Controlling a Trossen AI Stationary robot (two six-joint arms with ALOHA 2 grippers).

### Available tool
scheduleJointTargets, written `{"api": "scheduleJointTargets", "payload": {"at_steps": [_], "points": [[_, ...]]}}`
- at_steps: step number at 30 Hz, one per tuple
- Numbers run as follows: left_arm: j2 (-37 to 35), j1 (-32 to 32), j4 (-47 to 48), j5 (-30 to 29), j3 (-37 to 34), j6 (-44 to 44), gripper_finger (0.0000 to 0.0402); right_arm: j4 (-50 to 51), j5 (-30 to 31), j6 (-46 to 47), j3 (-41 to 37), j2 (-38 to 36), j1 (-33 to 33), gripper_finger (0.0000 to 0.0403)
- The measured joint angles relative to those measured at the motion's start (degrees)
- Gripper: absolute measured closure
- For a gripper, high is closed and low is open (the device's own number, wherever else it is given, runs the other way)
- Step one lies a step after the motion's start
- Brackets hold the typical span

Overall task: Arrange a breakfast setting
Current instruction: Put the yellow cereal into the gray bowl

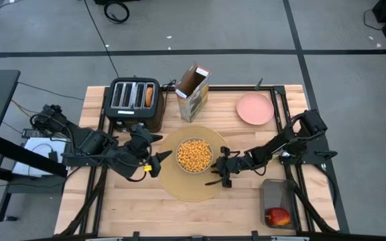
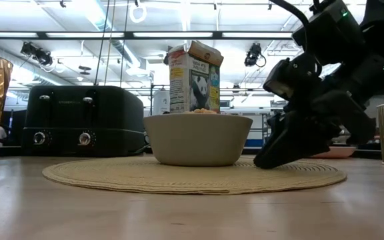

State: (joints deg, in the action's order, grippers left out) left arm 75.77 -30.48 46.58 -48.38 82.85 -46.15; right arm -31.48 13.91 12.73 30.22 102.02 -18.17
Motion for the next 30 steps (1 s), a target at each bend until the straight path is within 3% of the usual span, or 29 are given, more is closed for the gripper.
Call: {"api": "scheduleJointTargets", "payload": {"at_steps": [6, 12, 24, 30], "points": [[0.0, 0.0, 0.0, 0.1, 0.0, 0.1, 0.0084, 0.2, -0.1, -3.1, 0.0, 0.0, 0.0, 0.0328], [0.1, 0.0, 2.0, 7.0, 0.0, 1.6, 0.0084, 0.2, -0.2, -3.8, 0.0, 0.0, 0.0, 0.0355], [1.4, 0.3, 9.1, 10.6, 0.0, -5.3, 0.0084, 1.7, -1.2, -4.0, -0.2, -2.0, -0.1, 0.0359], [1.4, 0.3, 9.1, 10.6, 0.0, -5.5, 0.0084, 4.5, -4.9, -5.3, -0.3, -8.9, -0.9, 0.036]]}}
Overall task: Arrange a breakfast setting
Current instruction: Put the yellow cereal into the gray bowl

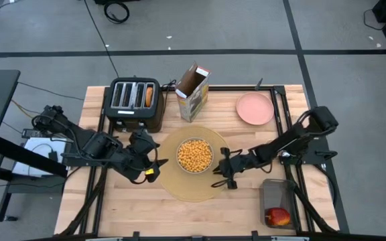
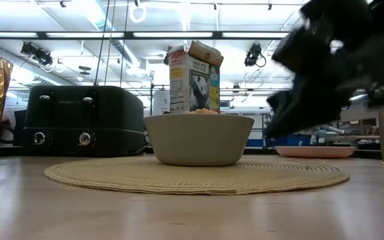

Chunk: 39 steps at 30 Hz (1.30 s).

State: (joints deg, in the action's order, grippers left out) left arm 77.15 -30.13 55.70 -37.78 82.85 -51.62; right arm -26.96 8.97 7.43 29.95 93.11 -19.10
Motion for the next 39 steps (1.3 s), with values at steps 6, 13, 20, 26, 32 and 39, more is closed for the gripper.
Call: {"api": "scheduleJointTargets", "payload": {"at_steps": [6, 13, 20, 26, 32, 39], "points": [[1.0, 0.4, 0.2, -0.1, 0.0, 0.0, 0.0084, 0.5, -0.5, -2.2, 1.4, -10.2, -0.3, 0.0369], [3.6, 1.5, 0.1, -0.3, 0.0, -0.3, 0.0084, 3.6, -0.1, -8.8, 10.1, -8.8, 5.8, 0.0389], [5.0, 2.3, 0.0, 0.0, 0.0, -1.8, 0.0084, 5.6, -4.4, -8.3, 14.2, 0.8, 10.9, 0.0382], [5.0, 1.2, 0.1, 0.2, 0.0, -3.9, 0.0084, 5.9, -4.6, -9.0, 15.8, 0.6, 11.0, 0.0305], [6.4, 1.3, -0.2, 0.3, 0.0, -4.7, 0.0084, 11.2, -4.6, -7.9, 17.3, -0.9, 11.0, 0.0219], [9.3, 1.8, -1.1, 1.3, 0.0, -4.8, 0.0084, 14.4, -7.3, -10.9, 17.7, -1.4, 10.8, 0.0196]]}}
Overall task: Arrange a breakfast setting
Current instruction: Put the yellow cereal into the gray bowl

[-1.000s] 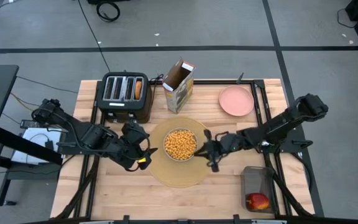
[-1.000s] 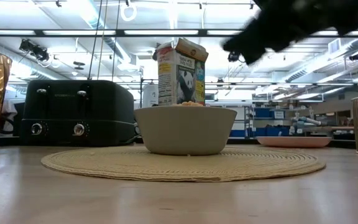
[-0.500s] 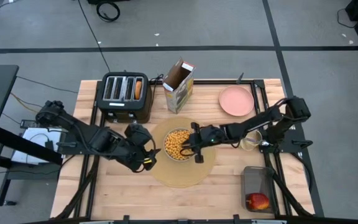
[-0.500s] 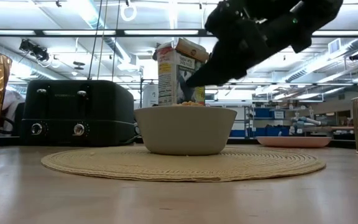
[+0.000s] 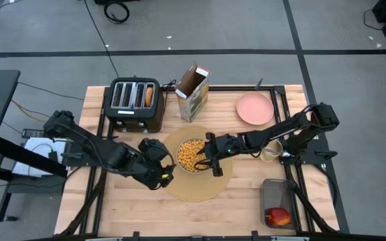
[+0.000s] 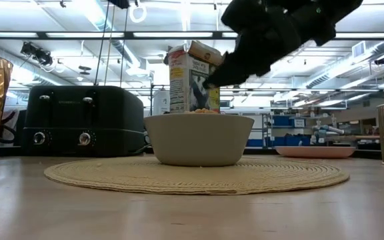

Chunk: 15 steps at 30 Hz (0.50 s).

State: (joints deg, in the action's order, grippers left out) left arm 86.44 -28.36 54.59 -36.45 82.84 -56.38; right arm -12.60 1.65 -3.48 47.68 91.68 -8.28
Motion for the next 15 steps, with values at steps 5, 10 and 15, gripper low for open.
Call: {"api": "scheduleJointTargets", "payload": {"at_steps": [5, 10, 15], "points": [[2.2, 1.7, -2.5, -0.9, 0.1, 1.3, 0.0084, -2.9, 0.6, -1.8, 0.0, 0.3, 0.1, 0.0196], [7.3, 3.1, -7.0, -6.3, 0.0, 6.3, 0.0084, -5.5, 0.2, -0.9, -0.1, 0.3, 0.0, 0.0194], [13.5, 3.3, -8.1, -14.5, 0.0, 8.2, 0.0086, -6.3, -0.3, 0.7, 0.0, 0.3, -0.6, 0.0194]]}}
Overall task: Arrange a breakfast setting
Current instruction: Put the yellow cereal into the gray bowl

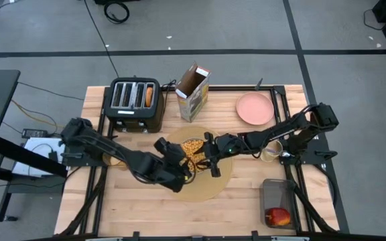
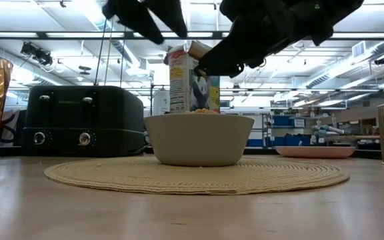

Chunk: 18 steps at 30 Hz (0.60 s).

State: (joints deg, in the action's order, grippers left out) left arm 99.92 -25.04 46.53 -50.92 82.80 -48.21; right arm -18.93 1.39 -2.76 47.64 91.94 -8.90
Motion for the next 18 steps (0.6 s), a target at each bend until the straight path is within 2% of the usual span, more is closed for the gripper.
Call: {"api": "scheduleJointTargets", "payload": {"at_steps": [3, 9, 18], "points": [[3.1, 0.7, -0.5, -1.1, 0.0, 0.2, 0.0095, -0.6, 0.0, 0.0, 0.0, 0.0, -0.6, 0.0194], [5.9, 3.0, -9.2, -0.2, 0.0, 6.6, 0.0106, -0.4, 0.0, 0.2, 0.0, 0.0, -1.5, 0.0194], [5.9, 7.4, -9.8, 8.1, 0.1, 11.4, 0.0106, -0.3, 0.5, 0.2, -0.1, 0.0, -1.8, 0.0194]]}}
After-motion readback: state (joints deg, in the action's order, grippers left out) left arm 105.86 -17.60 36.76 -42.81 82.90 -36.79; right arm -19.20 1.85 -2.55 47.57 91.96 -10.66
